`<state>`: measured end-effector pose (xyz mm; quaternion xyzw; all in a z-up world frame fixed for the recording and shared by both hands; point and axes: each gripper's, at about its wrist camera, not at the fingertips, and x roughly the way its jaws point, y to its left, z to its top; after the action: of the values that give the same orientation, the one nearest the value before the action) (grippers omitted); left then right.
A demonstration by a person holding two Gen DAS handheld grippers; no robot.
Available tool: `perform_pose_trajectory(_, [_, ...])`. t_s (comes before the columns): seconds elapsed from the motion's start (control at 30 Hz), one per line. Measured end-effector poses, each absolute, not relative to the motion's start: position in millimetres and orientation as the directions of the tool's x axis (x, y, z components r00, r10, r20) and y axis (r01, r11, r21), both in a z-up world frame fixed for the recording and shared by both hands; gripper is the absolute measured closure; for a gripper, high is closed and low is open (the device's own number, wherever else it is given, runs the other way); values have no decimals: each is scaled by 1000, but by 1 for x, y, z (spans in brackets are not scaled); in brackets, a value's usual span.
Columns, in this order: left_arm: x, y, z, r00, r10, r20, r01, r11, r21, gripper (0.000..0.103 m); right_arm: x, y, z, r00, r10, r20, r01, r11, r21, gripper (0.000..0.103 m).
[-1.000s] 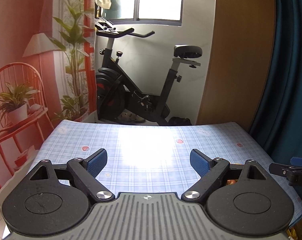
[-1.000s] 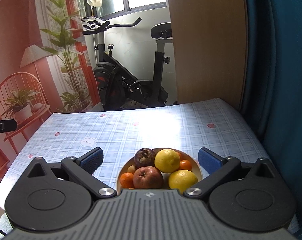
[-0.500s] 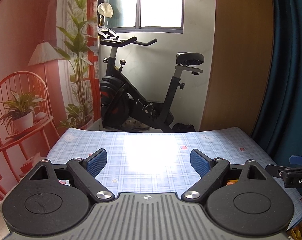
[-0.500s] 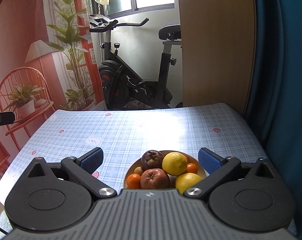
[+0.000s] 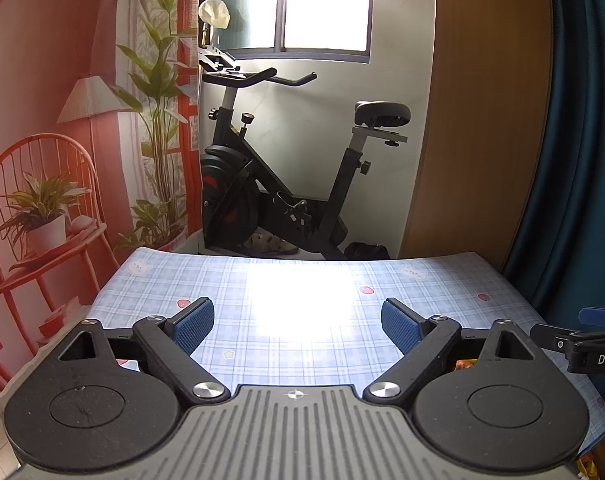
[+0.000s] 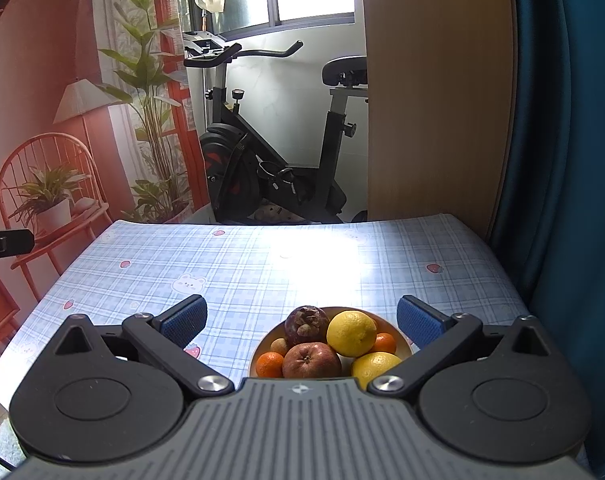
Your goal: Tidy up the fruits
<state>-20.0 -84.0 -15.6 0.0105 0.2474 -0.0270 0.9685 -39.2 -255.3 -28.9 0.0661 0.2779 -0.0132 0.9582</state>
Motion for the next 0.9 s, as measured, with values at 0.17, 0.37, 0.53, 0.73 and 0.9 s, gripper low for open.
perform_pose_trajectory(0.17, [-21, -85, -15, 877, -49, -477, 61, 998, 9, 11, -39, -255, -29, 846, 12, -532, 61, 991, 118, 0])
perform_pose_trajectory(0.37, [-21, -85, -15, 876, -53, -480, 65, 998, 9, 11, -39, -255, -27, 848, 12, -529, 58, 992, 116, 0])
perform_pose_trajectory(0.53, [-22, -86, -15, 876, -54, -480, 68, 998, 11, 11, -40, -255, -26, 849, 12, -528, 58, 992, 115, 0])
perform_pose_trajectory(0.73, [-22, -87, -15, 876, -55, -480, 71, 997, 15, 11, -40, -254, -25, 850, 12, -526, 57, 992, 115, 0])
perform_pose_trajectory(0.9, [-23, -86, -14, 875, -55, -482, 70, 997, 13, 10, -40, -254, -24, 851, 11, -525, 57, 992, 114, 0])
